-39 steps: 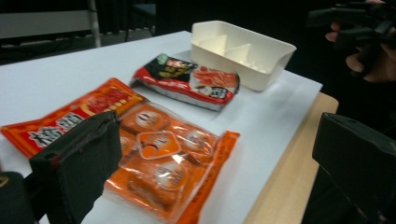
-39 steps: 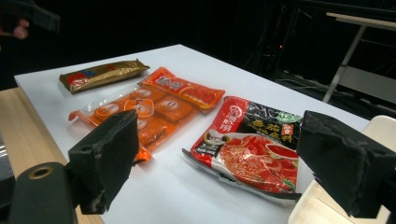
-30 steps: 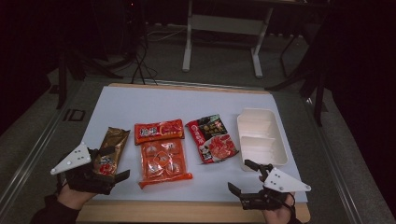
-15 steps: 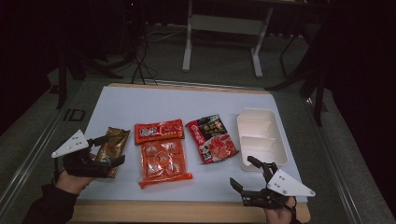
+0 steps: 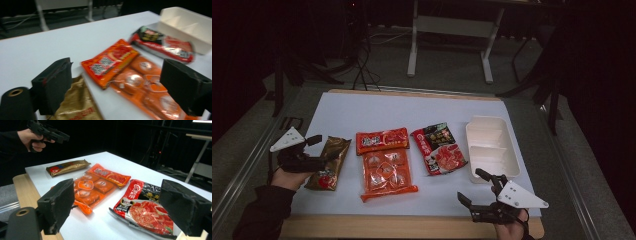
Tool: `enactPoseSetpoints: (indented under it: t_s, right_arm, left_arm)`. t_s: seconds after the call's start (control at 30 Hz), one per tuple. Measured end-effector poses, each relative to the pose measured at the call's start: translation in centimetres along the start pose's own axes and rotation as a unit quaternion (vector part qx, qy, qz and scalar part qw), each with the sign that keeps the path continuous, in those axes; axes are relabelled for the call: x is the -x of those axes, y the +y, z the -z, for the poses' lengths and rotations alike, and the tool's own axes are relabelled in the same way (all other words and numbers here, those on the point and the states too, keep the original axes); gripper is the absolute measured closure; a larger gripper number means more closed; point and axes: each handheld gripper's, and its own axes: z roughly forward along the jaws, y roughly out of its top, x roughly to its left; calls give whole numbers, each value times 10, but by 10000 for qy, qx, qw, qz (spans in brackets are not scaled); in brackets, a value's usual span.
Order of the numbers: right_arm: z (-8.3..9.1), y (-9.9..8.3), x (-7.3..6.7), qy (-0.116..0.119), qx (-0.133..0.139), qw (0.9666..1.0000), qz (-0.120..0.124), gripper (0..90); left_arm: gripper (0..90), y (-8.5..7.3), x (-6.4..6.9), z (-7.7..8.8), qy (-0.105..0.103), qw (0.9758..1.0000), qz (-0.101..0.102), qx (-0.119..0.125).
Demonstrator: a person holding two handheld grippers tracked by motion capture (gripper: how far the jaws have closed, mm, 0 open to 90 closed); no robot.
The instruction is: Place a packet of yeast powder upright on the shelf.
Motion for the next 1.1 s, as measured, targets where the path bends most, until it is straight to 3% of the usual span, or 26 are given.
enactPoseSetpoints:
  t_s: [0.07,0.17,0.33,0.47,0.6,0.8,0.9,1.0,1.1]
  right_arm:
    - [1,0,0,-7,-35,10000,-56,123]
    - [2,1,-1,-122,-35,9999,-53,113]
    - [3,1,-1,24,-3,10000,-66,110]
    - [2,1,-4,-7,-14,10000,-25,110]
    - [1,1,-4,-15,-81,10000,-28,114]
    - [1,1,-3,-4,-79,9999,-93,126]
    - [1,0,-3,1,-129,9999,-75,126]
    - [0,0,-3,12,-161,9998,-88,129]
    - [-1,-1,-4,6,-208,9998,-60,129]
  left_arm:
    - [150,-2,-5,-4,191,9998,-35,-34]
    - [172,-4,-14,-10,327,9993,118,-115]
    - [204,-7,-27,-21,626,9972,246,-327]
    - [238,-10,-40,-30,673,9954,554,-406]
    - [278,-13,-46,-38,837,9933,585,-543]
    - [358,-18,-57,-50,1099,9875,726,-871]
    - [398,-22,-63,-55,1128,9856,836,-945]
    - [476,-26,-66,-57,1189,9853,838,-894]
    - [481,-28,-72,-60,1229,9833,1028,-858]
